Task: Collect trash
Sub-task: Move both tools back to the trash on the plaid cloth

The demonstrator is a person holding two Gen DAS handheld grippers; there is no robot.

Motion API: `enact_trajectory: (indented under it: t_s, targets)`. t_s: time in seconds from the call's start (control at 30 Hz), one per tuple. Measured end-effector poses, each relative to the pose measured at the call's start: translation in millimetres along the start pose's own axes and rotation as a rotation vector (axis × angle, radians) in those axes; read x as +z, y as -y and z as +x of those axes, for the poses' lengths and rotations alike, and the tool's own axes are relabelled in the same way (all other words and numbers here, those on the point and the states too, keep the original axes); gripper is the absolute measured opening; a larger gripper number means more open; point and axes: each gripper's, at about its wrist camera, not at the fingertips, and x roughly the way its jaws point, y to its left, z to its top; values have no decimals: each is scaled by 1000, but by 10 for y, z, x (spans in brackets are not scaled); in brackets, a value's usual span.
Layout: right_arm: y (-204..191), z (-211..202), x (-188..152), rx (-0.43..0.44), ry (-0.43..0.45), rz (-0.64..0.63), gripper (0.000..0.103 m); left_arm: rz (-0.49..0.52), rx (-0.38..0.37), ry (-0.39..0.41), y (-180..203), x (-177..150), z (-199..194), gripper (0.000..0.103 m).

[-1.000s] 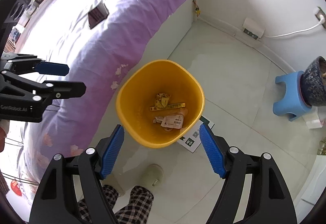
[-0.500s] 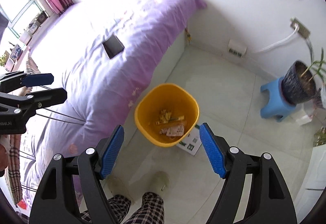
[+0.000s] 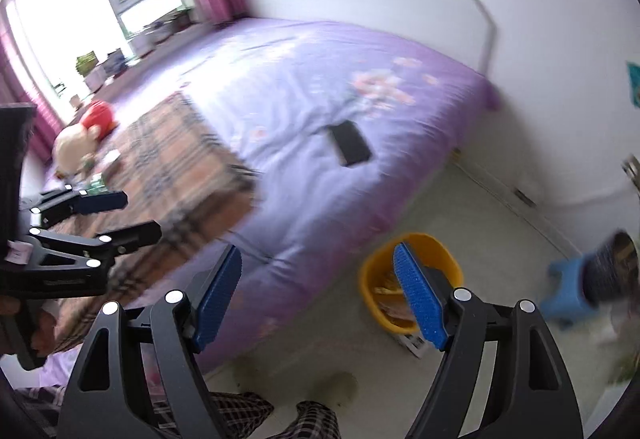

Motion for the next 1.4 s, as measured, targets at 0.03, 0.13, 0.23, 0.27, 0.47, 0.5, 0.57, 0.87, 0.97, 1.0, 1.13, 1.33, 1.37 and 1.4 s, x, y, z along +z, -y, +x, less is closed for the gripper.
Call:
enact_trajectory:
  t_s: [0.03,0.13,0.23,0.27,0.47,0.5,0.57,0.87,0.97,1.0,1.13,1.33,1.37,1.4]
  targets:
    - [-91,10,28,15,-1,-15,79,-42,18,0,-170,-73,-48,76]
    - [-438,90,138,69,-5,-78,79,-155,72,4,-618,-270,-160,77]
    - [-778,174,243,114,-13,-139,79,-258,122,8,-1060,-481,-276,77]
    - [-886,195,265,130,-16,-158,79,-284,134,9,-1185,-541,-299,77]
    - [-1424,350,400,189,-27,-239,79,-415,195,23,-1812,-760,-414,77]
    - [-1494,382,417,195,-29,-248,79,-436,201,25,-1920,-778,-417,77]
    - [-1654,451,467,207,-33,-269,79,-459,203,27,-2069,-814,-411,77]
    - [-1994,644,648,215,-38,-263,79,-452,174,16,-2391,-729,-270,77]
    - [-2044,695,689,206,-41,-259,79,-455,153,25,-2444,-649,-225,81]
    - [-2059,710,696,203,-42,-257,80,-459,146,31,-2480,-603,-202,82]
    - [-2099,779,720,193,-52,-249,80,-469,141,33,-2573,-483,-98,81]
    - [-2171,856,742,189,-65,-242,82,-484,156,18,-2763,-404,56,81]
    - [-2187,880,744,190,-68,-244,82,-488,159,15,-2793,-411,64,80]
    - [-2216,915,750,189,-71,-252,82,-493,164,10,-2831,-426,66,80]
